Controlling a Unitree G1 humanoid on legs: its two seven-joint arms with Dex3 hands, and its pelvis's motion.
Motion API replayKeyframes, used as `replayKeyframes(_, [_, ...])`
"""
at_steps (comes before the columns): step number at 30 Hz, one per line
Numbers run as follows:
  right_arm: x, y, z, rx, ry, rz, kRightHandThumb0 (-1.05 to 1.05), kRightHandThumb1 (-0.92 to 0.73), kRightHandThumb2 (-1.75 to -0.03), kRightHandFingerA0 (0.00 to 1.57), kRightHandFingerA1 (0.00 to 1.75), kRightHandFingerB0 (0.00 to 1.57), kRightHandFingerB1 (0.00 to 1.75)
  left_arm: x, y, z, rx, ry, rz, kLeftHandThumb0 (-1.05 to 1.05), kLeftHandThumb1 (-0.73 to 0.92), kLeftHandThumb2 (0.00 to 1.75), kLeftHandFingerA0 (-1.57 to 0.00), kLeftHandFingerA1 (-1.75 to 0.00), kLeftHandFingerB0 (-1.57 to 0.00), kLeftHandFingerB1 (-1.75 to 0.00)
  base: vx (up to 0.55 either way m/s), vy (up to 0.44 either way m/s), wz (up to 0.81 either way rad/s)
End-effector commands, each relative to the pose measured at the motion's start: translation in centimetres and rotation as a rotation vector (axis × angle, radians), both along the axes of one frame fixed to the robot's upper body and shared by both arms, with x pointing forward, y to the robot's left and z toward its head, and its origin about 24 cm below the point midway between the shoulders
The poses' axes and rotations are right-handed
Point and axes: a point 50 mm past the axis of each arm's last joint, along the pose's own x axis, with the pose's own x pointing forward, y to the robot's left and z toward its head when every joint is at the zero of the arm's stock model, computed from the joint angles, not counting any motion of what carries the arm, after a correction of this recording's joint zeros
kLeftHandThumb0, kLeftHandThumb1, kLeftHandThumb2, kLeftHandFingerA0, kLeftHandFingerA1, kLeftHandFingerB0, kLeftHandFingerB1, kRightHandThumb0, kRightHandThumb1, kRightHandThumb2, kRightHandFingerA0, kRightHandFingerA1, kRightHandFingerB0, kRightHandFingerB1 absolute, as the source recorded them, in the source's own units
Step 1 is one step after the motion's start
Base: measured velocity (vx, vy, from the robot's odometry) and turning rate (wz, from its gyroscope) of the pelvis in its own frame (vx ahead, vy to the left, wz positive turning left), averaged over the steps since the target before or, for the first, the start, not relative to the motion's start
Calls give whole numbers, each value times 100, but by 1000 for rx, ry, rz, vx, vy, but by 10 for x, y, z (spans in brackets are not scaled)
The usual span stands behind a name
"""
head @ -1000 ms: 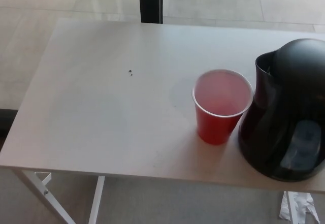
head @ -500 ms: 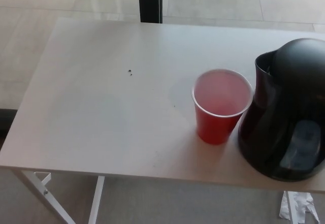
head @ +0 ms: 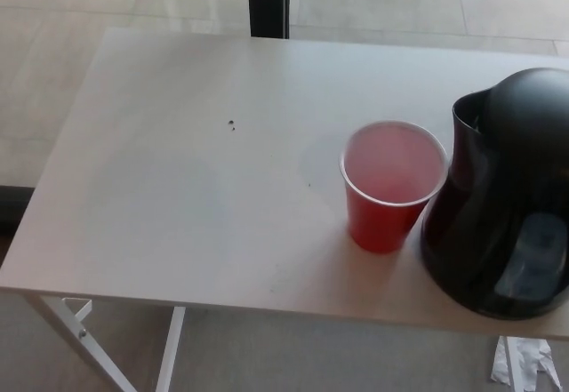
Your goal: The robot uses its right hand to lift up a kettle kept on the middle of the desk by its handle and tilt it into a glass kept next to it to pour out water
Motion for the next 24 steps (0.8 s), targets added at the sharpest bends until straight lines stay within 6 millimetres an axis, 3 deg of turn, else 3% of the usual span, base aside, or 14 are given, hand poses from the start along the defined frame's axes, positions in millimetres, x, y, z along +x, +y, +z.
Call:
replayKeyframes(1, [-2, -1, 4, 35, 8, 4, -90, -54, -91, 0, 47, 0, 29, 2, 2, 4, 16, -32, -9, -81, 79, 64, -45, -54, -30, -37, 0, 0, 0])
replayKeyframes(12, [-5, -2, 3, 43, 8, -3, -90, -54, -91, 0, 47, 0, 29, 5, 3, 6, 20, -34, -16, -81, 79, 64, -45, -54, -30, -37, 0, 0, 0])
replayKeyframes(13, [106, 114, 16, -204, 98, 628, -58, -61, -58, 0, 0, 0, 0, 5, 3, 5, -6, -34, 14, -81, 74, 62, -50, -49, -28, -36, 0, 0, 0])
replayKeyframes(14, [106, 113, 13, -205, 99, 628, -61, -52, -72, 0, 0, 0, 0, 6, 3, 5, 5, -23, -5, -80, 77, 63, -47, -51, -29, -36, -9, -12, -8])
replayKeyframes(15, [107, 114, 13, -205, 100, 628, -61, -52, -72, 0, 0, 0, 0, 6, 3, 5, 7, -22, -8, -80, 77, 63, -47, -51, -29, -36, 0, 0, 0])
replayKeyframes(16, [107, 114, 12, -231, 118, 621, -64, -61, -59, 0, 0, 0, 0, 6, 2, 5, 14, -18, -20, -83, 79, 64, -48, -51, -30, -38, 0, 0, 0])
replayKeyframes(19, [107, 116, 8, -258, 150, 614, -60, -60, -58, 0, 0, 0, 0, 6, 1, 4, 34, -13, -38, -80, 80, 64, -48, -52, -29, -37, 0, 0, 0])
replayKeyframes(20, [107, 116, 7, -267, 146, 618, -61, -61, -58, 0, 0, 0, 0, 7, 1, 4, 35, -12, -36, -82, 63, 102, -46, -61, -25, -51, 0, 0, 0])
replayKeyframes(21, [107, 116, 8, -277, 147, 613, -62, -61, -58, 0, 0, 0, 0, 7, 1, 4, 25, -23, -24, -83, 78, 64, -47, -52, -30, -38, 0, 0, 0])
replayKeyframes(22, [107, 113, 7, -269, 150, 597, -62, -61, -58, 0, 0, 0, 0, 6, 1, 5, 24, -35, -28, -84, 64, 102, -43, -61, -26, -51, 0, 0, 0])
replayKeyframes(24, [107, 113, 7, -271, 155, 592, -62, -61, -58, 0, 0, 0, 0, 5, 1, 5, 35, -22, -44, -78, 63, 103, -41, -59, -20, -49, 0, 0, 0])
